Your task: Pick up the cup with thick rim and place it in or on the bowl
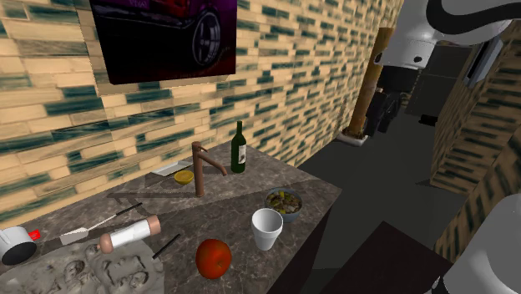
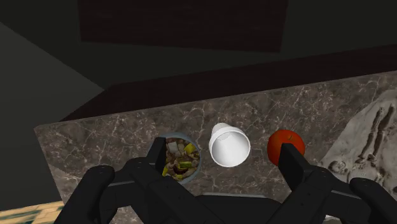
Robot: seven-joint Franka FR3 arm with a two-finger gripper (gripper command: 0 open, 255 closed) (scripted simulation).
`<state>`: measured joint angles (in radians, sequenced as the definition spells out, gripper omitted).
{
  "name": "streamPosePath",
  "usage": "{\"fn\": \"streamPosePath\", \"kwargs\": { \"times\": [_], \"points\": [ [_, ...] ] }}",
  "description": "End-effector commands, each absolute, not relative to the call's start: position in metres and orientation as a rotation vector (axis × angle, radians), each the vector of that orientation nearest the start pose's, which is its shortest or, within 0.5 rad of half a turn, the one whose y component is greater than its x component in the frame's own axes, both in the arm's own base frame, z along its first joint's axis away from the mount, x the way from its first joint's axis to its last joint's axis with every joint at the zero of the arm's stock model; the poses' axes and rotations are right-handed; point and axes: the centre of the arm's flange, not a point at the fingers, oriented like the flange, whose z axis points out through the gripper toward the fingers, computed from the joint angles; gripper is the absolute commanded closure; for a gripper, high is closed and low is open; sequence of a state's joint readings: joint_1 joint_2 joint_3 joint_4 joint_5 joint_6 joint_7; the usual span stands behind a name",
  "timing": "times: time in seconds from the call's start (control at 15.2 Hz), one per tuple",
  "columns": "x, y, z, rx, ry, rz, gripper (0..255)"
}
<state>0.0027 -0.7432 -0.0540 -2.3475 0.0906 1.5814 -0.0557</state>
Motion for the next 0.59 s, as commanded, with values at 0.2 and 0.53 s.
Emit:
{"fn": "streamPosePath", "kwargs": {
  "times": [0.2, 0.53],
  "points": [
    [0.338, -0.002, 0.549, -3.021, -0.031, 0.026, 0],
    [0.369, 0.012, 0.492, -3.034, -0.041, 0.024, 0]
  ]
}}
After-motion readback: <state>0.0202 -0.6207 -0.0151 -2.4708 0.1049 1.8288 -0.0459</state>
